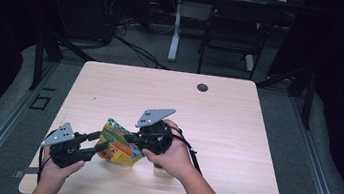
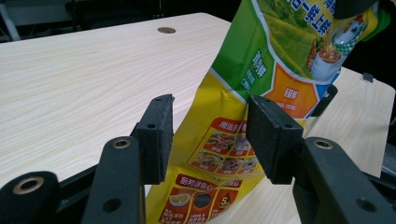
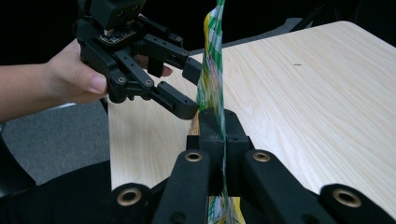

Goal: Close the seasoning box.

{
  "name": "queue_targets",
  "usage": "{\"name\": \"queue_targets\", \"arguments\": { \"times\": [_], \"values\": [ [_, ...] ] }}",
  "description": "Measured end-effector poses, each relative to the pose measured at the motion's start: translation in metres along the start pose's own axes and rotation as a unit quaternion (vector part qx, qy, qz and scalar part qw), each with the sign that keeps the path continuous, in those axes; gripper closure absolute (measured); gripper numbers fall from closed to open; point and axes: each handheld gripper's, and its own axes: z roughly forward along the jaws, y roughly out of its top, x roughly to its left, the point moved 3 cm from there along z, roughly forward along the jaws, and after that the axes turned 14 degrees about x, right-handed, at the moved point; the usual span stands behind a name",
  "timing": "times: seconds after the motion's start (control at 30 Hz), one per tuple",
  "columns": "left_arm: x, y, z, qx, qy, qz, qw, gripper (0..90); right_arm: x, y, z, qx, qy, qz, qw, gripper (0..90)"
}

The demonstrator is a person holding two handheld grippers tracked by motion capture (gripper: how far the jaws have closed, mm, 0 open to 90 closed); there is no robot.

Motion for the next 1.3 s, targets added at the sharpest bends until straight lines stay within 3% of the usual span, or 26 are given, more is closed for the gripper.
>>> {"name": "queue_targets", "arguments": {
  "times": [0.2,0.23,0.27,0.43,0.77,1.3],
  "values": [
    [-0.004,-0.001,0.009,0.010,-0.001,0.006,0.9999,52.6,0.000,0.005,-0.003,0.024,-0.013,-0.016,0.9995,90.0],
    [-0.004,-0.002,0.011,0.017,-0.016,0.010,0.9997,52.7,0.000,0.005,-0.003,0.028,-0.014,-0.017,0.9994,90.0],
    [-0.006,-0.002,0.013,0.015,-0.004,0.007,0.9999,52.8,0.000,0.005,-0.003,0.028,-0.015,-0.015,0.9994,90.0],
    [-0.005,-0.003,0.016,0.021,-0.005,0.005,0.9997,52.7,0.000,0.006,-0.002,0.027,-0.012,-0.010,0.9995,90.0],
    [0.001,-0.005,0.004,0.007,0.002,-0.007,1.0000,52.3,0.003,0.015,0.010,0.020,0.007,0.004,0.9998,88.9],
    [0.010,-0.008,-0.016,-0.014,0.013,-0.022,0.9996,51.5,0.011,0.034,0.031,0.038,0.021,-0.005,0.9990,83.5]
  ]
}}
